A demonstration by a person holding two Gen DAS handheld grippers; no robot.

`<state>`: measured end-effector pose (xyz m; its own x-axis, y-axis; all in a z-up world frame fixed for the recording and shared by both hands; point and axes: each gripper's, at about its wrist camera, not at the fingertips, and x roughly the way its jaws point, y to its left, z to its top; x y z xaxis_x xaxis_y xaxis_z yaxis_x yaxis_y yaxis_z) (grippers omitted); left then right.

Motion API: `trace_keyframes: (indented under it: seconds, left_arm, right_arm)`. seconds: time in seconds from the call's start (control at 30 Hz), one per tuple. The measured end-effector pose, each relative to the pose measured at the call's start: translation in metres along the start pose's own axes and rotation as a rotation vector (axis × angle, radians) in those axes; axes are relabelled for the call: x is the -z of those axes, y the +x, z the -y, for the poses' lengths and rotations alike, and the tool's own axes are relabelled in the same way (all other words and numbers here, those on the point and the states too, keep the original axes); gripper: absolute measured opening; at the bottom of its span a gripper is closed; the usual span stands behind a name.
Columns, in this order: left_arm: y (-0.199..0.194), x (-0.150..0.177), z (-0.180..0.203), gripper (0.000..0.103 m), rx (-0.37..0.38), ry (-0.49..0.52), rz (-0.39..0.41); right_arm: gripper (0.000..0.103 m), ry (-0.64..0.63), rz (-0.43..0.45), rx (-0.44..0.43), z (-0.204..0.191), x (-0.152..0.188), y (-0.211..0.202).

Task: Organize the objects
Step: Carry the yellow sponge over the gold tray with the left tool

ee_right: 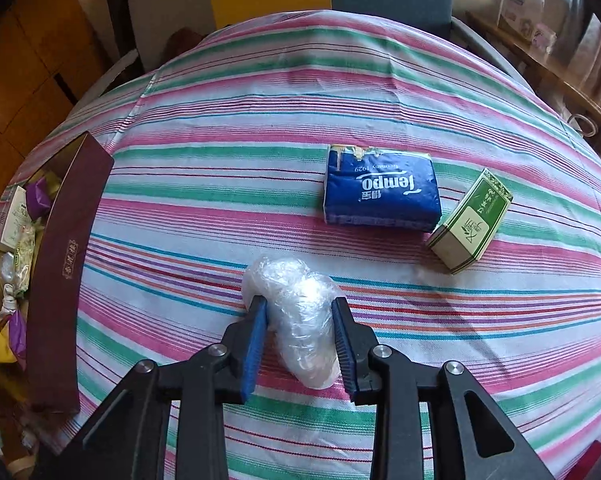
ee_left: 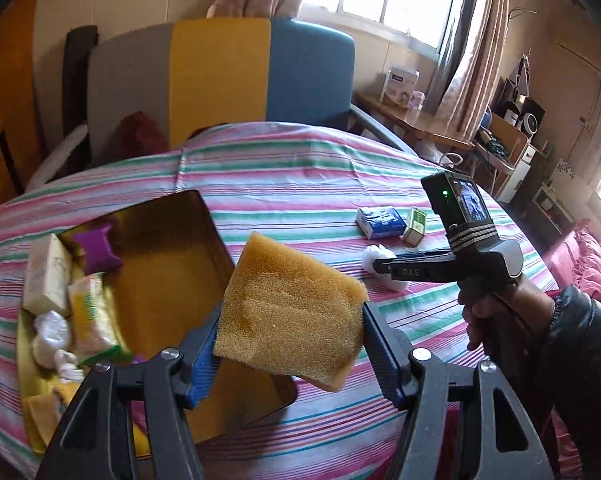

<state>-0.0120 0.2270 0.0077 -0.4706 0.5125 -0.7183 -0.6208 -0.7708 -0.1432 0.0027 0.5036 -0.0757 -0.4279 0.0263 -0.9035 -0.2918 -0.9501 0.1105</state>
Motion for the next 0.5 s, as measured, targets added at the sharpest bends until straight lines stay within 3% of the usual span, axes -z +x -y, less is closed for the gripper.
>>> trace_keyframes:
  seconds: [0.33,0.5]
  left_arm:
    - [-0.021,0.017,-0.028,0.066,-0.027,-0.048,0.011]
    - [-0.02,0.027,-0.039,0.066,-0.033,-0.084,-0.009]
  right_arm:
    - [0.036,0.029,-0.031,-0.028,0.002,0.001,0.009]
    - [0.036,-0.015,-0.054,0.031,-0.005,0.005,0.015]
